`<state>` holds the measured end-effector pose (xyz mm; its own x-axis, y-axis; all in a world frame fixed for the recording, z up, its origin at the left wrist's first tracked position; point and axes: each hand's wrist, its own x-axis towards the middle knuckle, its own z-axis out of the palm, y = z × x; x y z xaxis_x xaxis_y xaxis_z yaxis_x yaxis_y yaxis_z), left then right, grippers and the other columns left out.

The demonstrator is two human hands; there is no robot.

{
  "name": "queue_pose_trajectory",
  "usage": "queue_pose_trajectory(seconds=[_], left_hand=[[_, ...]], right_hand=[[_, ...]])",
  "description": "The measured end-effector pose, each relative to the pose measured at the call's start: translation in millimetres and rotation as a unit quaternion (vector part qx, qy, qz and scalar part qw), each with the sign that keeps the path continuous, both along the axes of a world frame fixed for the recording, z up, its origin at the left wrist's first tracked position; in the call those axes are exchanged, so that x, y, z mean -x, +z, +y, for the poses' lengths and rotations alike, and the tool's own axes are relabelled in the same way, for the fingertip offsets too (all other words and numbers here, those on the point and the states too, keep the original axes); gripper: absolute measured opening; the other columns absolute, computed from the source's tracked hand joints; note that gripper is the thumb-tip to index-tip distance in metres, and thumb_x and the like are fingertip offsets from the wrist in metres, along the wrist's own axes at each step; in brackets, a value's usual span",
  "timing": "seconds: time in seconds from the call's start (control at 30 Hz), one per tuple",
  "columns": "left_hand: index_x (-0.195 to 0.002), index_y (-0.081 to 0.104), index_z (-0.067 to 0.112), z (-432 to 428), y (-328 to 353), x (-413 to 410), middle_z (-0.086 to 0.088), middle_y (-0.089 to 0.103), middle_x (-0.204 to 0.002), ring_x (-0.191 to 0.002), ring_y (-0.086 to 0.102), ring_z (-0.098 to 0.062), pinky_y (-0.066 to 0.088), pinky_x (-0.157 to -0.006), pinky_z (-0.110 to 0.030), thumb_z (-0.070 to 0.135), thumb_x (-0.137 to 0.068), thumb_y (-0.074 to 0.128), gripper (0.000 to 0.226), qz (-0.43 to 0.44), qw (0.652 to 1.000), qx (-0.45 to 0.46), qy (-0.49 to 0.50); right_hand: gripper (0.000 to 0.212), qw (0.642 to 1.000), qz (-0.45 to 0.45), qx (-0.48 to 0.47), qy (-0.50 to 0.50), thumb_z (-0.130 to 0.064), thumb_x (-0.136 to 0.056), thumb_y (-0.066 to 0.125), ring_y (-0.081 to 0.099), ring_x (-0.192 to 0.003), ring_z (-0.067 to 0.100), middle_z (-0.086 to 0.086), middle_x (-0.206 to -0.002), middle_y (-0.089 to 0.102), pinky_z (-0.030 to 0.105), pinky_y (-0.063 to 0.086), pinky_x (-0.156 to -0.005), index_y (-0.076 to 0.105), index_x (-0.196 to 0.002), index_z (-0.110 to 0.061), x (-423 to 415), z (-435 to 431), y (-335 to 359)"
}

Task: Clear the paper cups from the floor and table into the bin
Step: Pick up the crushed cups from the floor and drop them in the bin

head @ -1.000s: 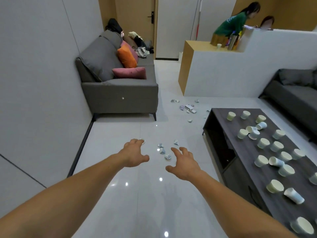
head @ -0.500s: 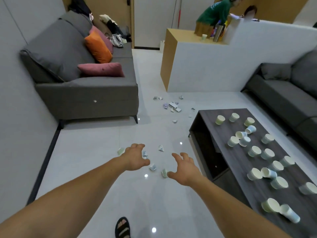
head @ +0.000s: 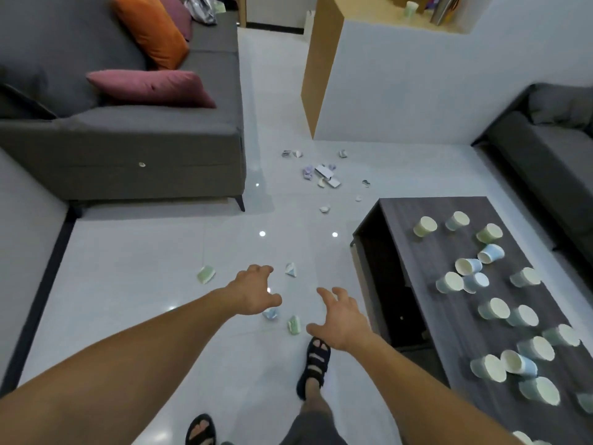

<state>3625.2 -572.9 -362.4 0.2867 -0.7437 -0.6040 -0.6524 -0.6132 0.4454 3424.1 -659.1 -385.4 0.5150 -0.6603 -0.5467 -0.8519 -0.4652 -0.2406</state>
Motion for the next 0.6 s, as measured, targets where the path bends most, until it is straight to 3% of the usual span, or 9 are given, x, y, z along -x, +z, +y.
queue_pose_trajectory(seconds=[0.33, 0.6], left_hand=[[-0.15, 0.021, 0.02, -109.0, -110.4, 2.5, -0.009, 0.025, -0.153, -0.135, 0.034, -0.03, 0.034, -0.108, -0.039, 0.046, -0.084, 0.06, 0.081, 0.06, 0.983, -0.103, 0.143], [-0.148, 0.027, 0.021, -128.7, -328.9, -7.7, -0.006, 0.028, -0.152, -0.133, 0.037, -0.026, 0.036, -0.105, -0.037, 0.043, -0.086, 0.059, 0.073, 0.08, 0.963, -0.145, 0.215]], right_hand=[[0.086, 0.985, 0.052, -0.126, 0.109, -0.049, -0.083, 0.065, 0.02, -0.14, 0.028, 0.004, -0.157, 0.013, 0.043, 0.038, -0.105, 0.017, -0.152, -0.033, -29.3, -147.5, -132.0], [0.088, 0.977, 0.069, -0.142, 0.143, -0.047, -0.082, 0.066, 0.016, -0.14, 0.027, 0.003, -0.157, 0.009, 0.046, 0.042, -0.103, 0.015, -0.152, -0.032, -63.4, -181.6, -356.9]])
